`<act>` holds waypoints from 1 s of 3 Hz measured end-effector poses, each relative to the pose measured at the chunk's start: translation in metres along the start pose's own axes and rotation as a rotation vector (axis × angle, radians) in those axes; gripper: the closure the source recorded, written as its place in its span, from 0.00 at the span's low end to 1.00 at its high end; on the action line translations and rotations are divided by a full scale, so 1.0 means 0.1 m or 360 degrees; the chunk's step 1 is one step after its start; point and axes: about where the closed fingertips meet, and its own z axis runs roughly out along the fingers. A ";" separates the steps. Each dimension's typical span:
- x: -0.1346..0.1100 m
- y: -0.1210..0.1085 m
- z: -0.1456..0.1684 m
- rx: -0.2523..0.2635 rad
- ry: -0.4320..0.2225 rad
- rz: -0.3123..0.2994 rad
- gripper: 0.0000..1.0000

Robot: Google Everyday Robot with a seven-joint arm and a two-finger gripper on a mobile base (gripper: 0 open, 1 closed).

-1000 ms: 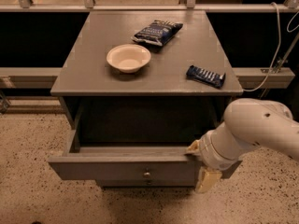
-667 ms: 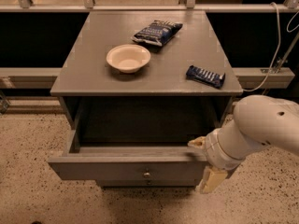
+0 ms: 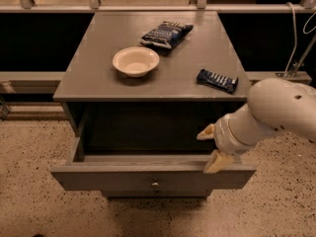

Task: Open top drawer

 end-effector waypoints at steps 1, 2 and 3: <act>-0.04 -0.43 0.11 0.0026 -0.0024 -0.0012 0.48; -0.05 -0.62 0.25 0.0010 -0.0038 -0.0004 0.62; -0.02 -0.57 0.59 -0.0081 -0.0038 0.0036 0.69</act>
Offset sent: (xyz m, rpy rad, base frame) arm 0.0905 0.0239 -0.0128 0.0339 0.0057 0.0023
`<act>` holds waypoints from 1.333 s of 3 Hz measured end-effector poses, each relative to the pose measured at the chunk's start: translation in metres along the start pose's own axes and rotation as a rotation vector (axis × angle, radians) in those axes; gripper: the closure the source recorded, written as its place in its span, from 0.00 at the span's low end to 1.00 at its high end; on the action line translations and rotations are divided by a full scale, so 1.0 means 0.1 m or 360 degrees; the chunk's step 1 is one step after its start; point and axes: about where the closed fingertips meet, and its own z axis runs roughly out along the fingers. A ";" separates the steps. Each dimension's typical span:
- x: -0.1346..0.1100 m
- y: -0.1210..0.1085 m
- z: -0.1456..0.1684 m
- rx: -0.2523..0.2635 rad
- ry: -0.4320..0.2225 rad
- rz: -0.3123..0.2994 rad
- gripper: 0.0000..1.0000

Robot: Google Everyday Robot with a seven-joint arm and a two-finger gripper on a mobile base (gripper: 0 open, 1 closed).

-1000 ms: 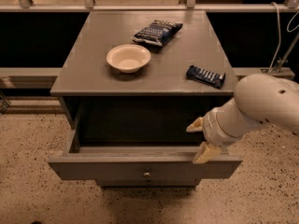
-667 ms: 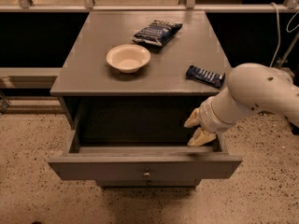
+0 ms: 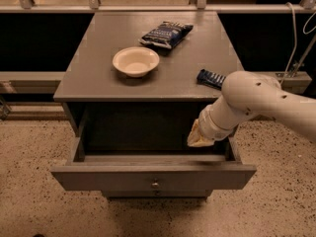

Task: Open top drawer

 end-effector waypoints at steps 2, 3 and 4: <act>0.16 0.44 0.68 -0.0240 0.0032 0.0076 0.87; 0.17 0.50 0.69 -0.0265 0.0028 0.0073 0.84; 0.17 0.80 0.48 -0.0353 -0.0017 0.0023 0.83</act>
Offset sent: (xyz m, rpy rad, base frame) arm -0.0485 0.0081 -0.1216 -0.0548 0.2508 0.0119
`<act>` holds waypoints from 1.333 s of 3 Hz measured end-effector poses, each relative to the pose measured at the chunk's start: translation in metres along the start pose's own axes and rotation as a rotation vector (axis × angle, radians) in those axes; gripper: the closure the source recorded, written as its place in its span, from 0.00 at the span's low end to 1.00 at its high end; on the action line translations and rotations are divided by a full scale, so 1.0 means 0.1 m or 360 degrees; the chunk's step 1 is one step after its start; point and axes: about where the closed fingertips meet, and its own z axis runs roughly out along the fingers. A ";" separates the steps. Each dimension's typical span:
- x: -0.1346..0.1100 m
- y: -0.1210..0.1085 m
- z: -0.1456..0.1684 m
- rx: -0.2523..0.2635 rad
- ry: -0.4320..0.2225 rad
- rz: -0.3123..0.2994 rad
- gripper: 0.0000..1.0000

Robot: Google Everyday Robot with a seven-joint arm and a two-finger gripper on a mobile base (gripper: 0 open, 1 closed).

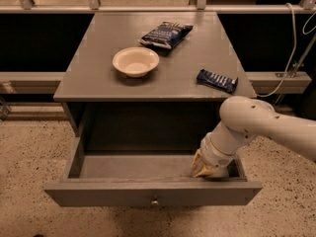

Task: Open top drawer

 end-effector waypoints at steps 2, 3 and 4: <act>-0.02 0.51 -0.29 -0.0123 -0.0095 -0.0070 0.86; -0.02 0.52 -0.30 -0.0127 -0.0100 -0.0073 0.89; -0.04 0.56 -0.56 0.0008 -0.0246 -0.0031 1.00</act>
Offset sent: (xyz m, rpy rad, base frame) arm -0.1174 -0.0408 0.0711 0.1266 0.1497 0.1636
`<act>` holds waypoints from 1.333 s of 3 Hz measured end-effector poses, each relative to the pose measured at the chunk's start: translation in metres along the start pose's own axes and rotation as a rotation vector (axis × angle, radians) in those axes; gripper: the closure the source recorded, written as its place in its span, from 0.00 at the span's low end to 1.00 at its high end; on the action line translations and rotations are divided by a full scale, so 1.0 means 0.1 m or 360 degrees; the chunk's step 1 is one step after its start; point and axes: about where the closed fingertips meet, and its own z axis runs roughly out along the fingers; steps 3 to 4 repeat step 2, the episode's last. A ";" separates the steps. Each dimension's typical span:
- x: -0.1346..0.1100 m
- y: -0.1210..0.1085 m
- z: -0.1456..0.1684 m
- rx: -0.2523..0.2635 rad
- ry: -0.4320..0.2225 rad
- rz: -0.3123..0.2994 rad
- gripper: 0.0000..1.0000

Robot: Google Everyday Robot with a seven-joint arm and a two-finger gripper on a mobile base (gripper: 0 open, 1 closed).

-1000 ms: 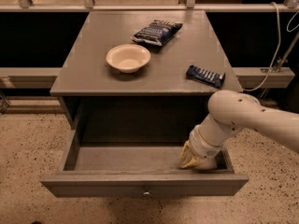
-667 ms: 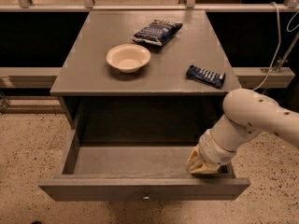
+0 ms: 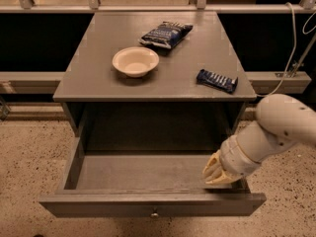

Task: Open top drawer

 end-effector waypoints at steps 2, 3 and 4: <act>-0.06 -0.12 -1.15 0.0586 -0.0394 0.0172 0.73; -0.06 -0.12 -1.15 0.0586 -0.0394 0.0172 0.73; -0.06 -0.12 -1.15 0.0586 -0.0394 0.0172 0.73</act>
Offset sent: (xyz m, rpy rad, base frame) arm 0.0278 -0.0809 0.1447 0.3820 -0.2599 -0.4368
